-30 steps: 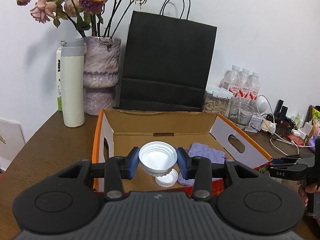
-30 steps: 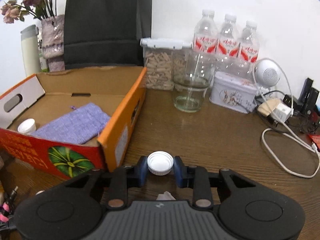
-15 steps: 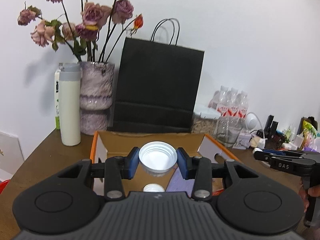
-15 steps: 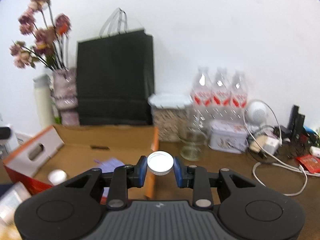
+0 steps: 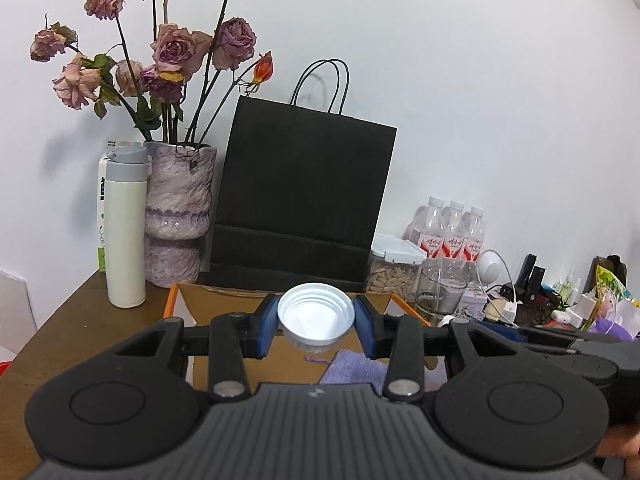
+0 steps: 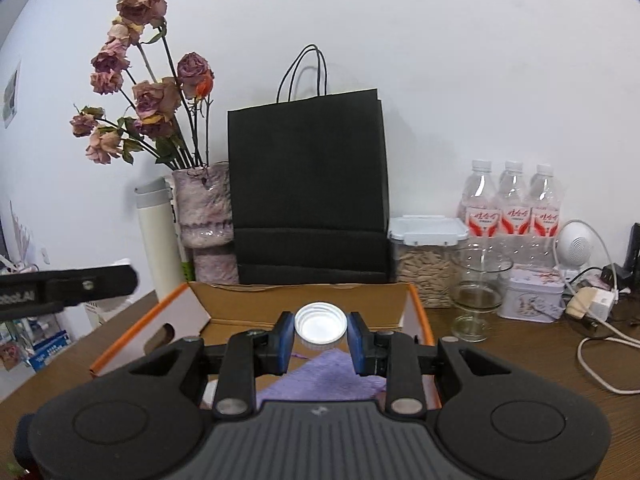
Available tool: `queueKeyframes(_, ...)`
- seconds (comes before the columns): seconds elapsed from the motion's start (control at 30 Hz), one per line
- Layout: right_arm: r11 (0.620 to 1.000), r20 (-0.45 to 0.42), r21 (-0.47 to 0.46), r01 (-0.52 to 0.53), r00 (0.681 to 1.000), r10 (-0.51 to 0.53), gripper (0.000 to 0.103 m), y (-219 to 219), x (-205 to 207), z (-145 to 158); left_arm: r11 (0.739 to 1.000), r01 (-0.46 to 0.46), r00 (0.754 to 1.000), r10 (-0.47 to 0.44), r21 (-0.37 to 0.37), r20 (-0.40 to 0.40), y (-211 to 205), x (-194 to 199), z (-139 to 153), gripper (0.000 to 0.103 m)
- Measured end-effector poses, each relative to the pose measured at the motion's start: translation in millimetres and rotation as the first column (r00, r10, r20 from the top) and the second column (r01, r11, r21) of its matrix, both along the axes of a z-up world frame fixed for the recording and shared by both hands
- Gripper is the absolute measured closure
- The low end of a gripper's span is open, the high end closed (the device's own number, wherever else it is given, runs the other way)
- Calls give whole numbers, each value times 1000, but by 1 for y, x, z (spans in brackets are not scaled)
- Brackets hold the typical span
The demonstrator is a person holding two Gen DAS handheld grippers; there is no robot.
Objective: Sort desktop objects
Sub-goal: 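Grasp the small white cap with the right gripper while the left carries its cap, then release both white caps into the box from both grippers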
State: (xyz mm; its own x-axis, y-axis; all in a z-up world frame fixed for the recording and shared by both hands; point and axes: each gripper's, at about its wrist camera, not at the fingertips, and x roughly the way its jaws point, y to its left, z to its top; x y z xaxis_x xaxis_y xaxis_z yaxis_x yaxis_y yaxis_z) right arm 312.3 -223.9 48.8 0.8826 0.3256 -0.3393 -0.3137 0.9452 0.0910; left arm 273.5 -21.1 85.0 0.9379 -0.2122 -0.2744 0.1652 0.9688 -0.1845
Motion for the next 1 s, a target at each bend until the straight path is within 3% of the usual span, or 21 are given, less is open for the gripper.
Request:
queueKeyframes(0.23, 1000, -42, 8, -2, 999, 2, 76, 17, 14, -8, 1000, -13, 999, 14, 5, -42, -6, 25, -8, 62)
queueKeyframes(0.53, 997, -144, -76, 1, 989, -12, 76, 28, 51, -41, 1000, -8, 981, 13, 31, -193, -5, 71, -41, 62)
queueKeyframes(0.9, 989, -211, -145, -17, 977, -15, 76, 32, 69, -63, 997, -6, 960, 29, 83, -279, -9, 83, -64, 62)
queueKeyframes(1.0, 988, -219, -153, -14, 976, -20, 75, 34, 69, -64, 995, -22, 959, 49, 96, -280, -10, 83, -64, 51)
